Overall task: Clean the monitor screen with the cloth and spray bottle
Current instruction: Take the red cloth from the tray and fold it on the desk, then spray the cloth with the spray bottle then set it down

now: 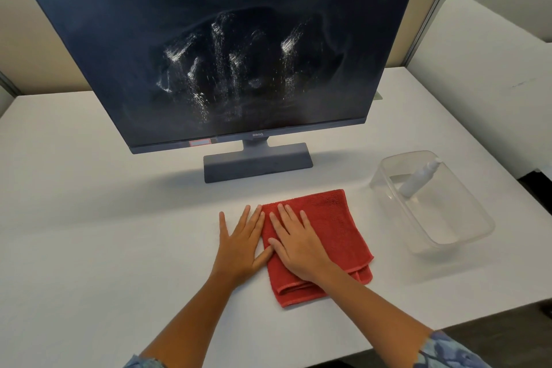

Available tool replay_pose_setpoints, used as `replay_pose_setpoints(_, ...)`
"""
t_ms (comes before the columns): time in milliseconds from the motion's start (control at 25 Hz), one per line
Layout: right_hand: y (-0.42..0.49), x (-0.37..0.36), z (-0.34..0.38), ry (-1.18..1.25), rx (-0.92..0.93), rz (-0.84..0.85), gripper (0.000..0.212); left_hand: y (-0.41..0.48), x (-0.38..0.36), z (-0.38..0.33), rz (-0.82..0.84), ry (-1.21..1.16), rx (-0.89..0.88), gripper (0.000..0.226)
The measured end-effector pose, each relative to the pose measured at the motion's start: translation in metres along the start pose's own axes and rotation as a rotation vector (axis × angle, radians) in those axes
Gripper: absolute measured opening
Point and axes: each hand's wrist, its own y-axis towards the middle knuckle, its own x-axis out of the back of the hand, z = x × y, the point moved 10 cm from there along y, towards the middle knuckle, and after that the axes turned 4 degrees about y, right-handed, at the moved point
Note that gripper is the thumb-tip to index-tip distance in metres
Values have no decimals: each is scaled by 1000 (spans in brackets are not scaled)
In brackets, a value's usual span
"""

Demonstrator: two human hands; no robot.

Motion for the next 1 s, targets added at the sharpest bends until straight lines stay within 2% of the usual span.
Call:
replay_pose_setpoints(120,-5,-2,-27,-12,-43,-37,58,0,0,2,-13,51,13,78)
replay_pose_setpoints(320,-29,16,-106,-17,-294,-37,64,0,0,4,-17,39,17,78)
replay_pose_setpoints(400,-36,33,-112,54,-321,-64,63,-1,0,5,-32,15,21,75)
replay_pose_setpoints(480,-39,78,-99,156,-211,-241,57,-1,2,3,-50,-20,12,72)
replay_pose_setpoints(600,-56,166,-100,187,-73,-661,46,-1,3,2,-60,-37,-2,68)
replay_pose_setpoints(680,-76,207,-142,199,-256,-925,43,-1,2,2,-65,-41,3,68)
replay_pose_setpoints(760,-98,214,-202,330,-624,-1060,53,-2,2,2,-64,-40,4,68)
replay_pose_setpoints(800,-105,203,-231,440,-816,-1043,61,-2,1,2,-62,-33,-2,67)
replay_pose_setpoints(880,-109,169,-275,678,-1102,-886,77,-2,1,1,-60,-26,-12,67)
replay_pose_setpoints(1000,-101,139,-304,796,-1200,-693,82,-2,3,2,-71,-37,-4,68)
